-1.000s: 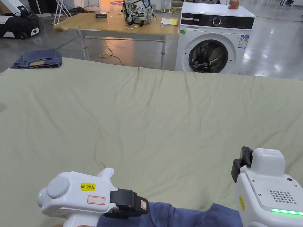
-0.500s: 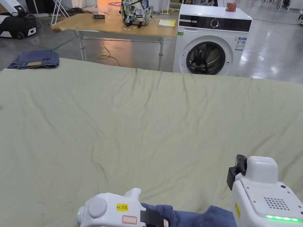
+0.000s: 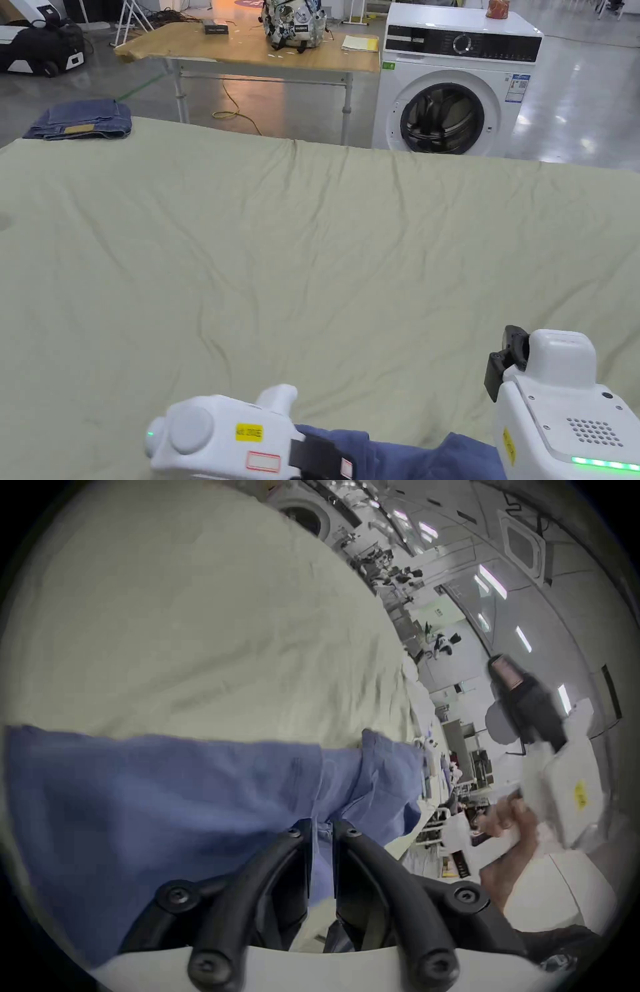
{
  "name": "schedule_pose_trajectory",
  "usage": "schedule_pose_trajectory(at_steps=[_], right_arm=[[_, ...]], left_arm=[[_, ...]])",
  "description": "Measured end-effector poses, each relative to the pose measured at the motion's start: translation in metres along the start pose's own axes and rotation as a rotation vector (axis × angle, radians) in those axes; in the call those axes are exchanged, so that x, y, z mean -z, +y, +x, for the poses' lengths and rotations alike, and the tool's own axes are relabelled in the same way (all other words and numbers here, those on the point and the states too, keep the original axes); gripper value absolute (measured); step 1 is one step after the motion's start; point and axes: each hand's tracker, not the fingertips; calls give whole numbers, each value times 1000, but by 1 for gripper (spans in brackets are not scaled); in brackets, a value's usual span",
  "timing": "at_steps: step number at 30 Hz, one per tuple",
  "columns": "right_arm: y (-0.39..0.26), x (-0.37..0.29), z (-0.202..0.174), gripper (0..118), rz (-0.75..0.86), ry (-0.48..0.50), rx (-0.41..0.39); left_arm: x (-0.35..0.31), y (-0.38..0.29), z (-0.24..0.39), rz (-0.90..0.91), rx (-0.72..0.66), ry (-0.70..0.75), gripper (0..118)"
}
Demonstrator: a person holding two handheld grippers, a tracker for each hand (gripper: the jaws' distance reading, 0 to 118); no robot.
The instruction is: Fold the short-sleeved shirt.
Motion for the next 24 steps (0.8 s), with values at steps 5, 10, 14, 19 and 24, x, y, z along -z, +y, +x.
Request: schedule_pose_trajectory(at_steps=[5, 10, 14, 19, 24], right_arm=[[3, -1, -1, 0, 10, 7, -3], [3, 2, -6, 0, 8, 17, 1], [1, 4, -9, 0, -3, 25, 6], [1, 4, -11, 0, -7, 26, 3], [2, 5, -11, 0, -19, 44, 38]], left_arm=[[-81, 14, -52, 112, -33, 78, 34], [-107, 6, -98, 155, -62, 166, 71], [-90, -5, -128, 79, -139, 75, 71], [-63, -15, -154, 116, -182, -166, 69], [-44, -13, -158, 66, -216, -144, 14]])
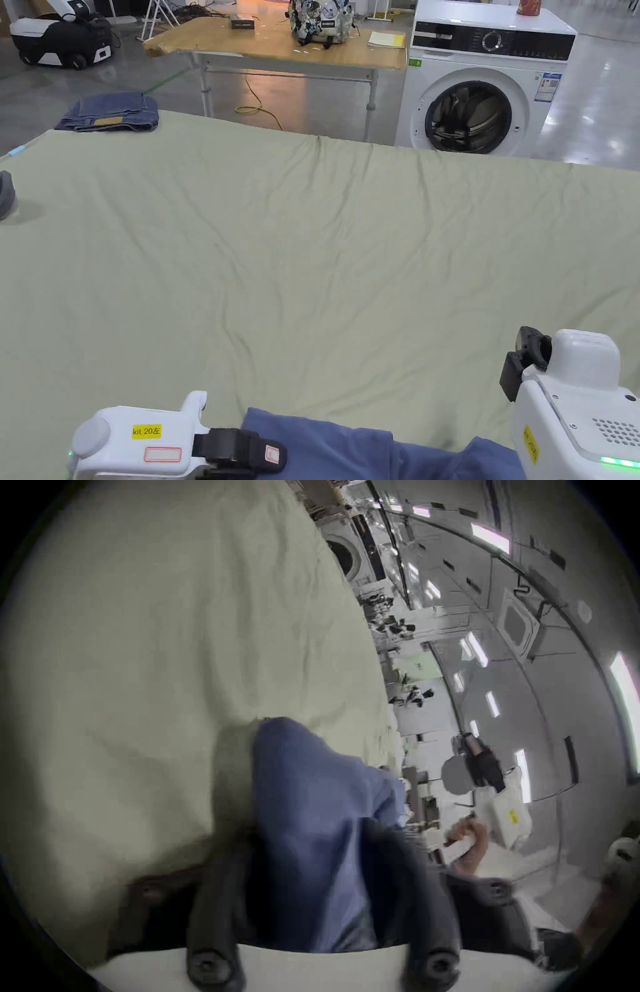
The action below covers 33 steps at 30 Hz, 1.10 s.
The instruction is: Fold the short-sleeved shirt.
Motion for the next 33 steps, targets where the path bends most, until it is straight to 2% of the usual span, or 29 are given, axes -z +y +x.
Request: schedule_pose_trajectory(at_steps=[1, 3, 5, 9, 13, 18, 20, 22, 33], right_arm=[[0, 0, 0, 0, -1, 0, -1], [0, 0, -1, 0, -2, -3, -7], [1, -1, 0, 0, -3, -3, -12], [2, -1, 3, 0, -3, -10, -16], [2, 0, 7, 0, -5, -13, -8], [4, -5, 1, 0, -10, -13, -11], [2, -4, 3, 0, -12, -8, 1], [0, -3, 0, 0, -13, -4, 7], [-1, -3, 7, 0, -9, 2, 14]], left_arm=[[0, 0, -1, 20, 15, 53, 11], [-5, -2, -2, 30, 0, -18, 7], [-12, -6, 9, 62, 46, 40, 4], [-32, -10, 42, 91, 96, -13, 2], [-72, 3, 76, 146, 183, 91, 2], [-133, 20, 97, 206, 131, 293, 2], [-145, 23, 107, 231, 160, 349, 2], [-142, 22, 125, 237, 164, 409, 2], [-56, 16, 182, 79, 162, 294, 2]])
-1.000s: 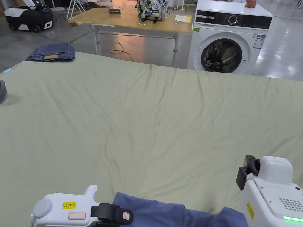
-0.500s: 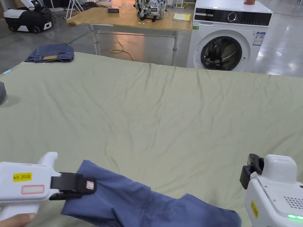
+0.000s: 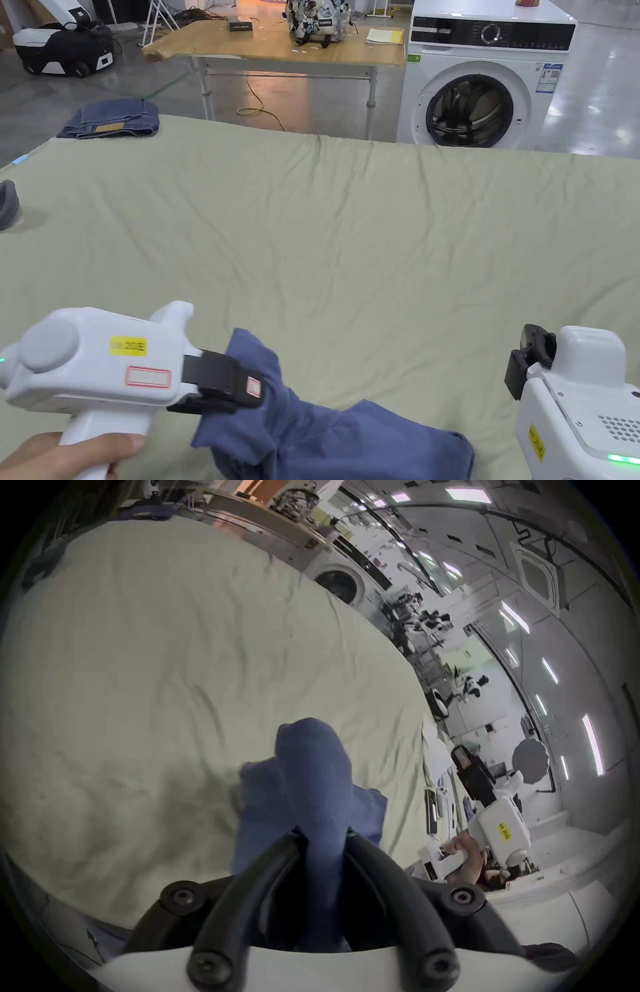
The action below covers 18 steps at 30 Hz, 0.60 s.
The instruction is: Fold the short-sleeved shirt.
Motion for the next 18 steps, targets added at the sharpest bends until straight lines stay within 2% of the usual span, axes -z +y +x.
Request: schedule_pose_trajectory(at_steps=[6, 9, 13, 18], right_arm=[[-1, -2, 11, 0, -3, -20, 4], [-1, -4, 17, 0, -5, -32, 10], [-2, -4, 24, 0, -16, -44, 20], [-6, -5, 29, 0, -27, -58, 21]], left_arm=[[63, -5, 43, -97, 58, -10, 2], [102, -13, 66, -161, 91, 30, 2], [157, -18, 74, -251, 101, 58, 2], [196, -28, 84, -274, 122, 106, 2]])
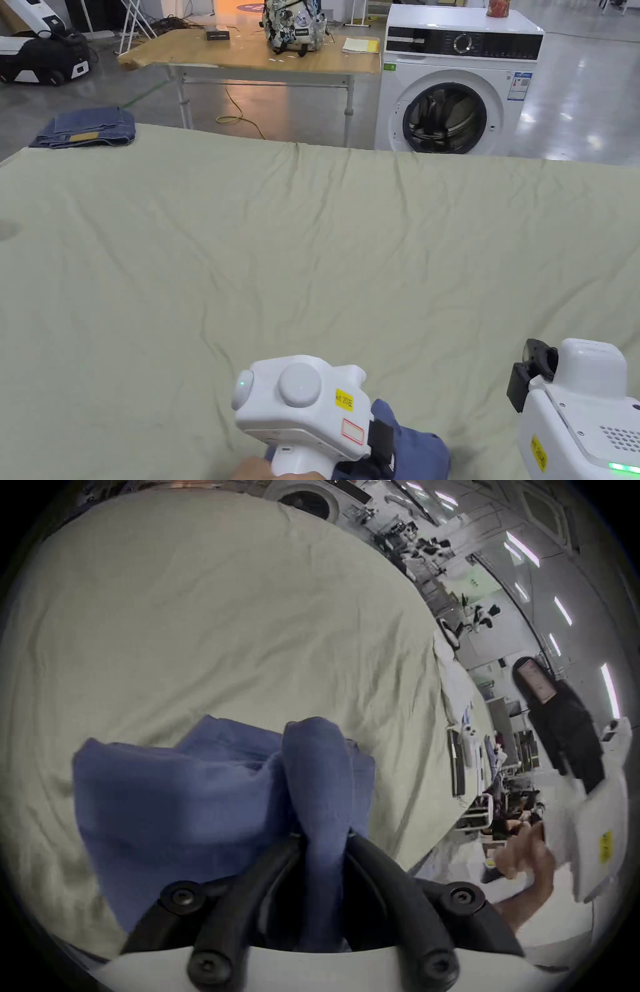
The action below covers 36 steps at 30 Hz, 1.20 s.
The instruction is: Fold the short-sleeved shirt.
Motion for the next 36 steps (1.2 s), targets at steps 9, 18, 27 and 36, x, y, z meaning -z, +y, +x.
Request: schedule_pose_trajectory(at_steps=[9, 18, 27, 36], right_arm=[[-2, 1, 4, 0, -26, -6, -5], [0, 0, 9, 0, -27, -13, 0], [-1, 1, 8, 0, -29, -19, -6], [7, 1, -3, 0, 22, -1, -5]], left_arm=[[-21, -12, 3, 24, -23, -102, 39], [-17, -2, -26, 132, -37, -198, 7], [68, -16, -29, 44, -58, -225, 0], [-14, -10, -24, 282, 71, -165, 0]])
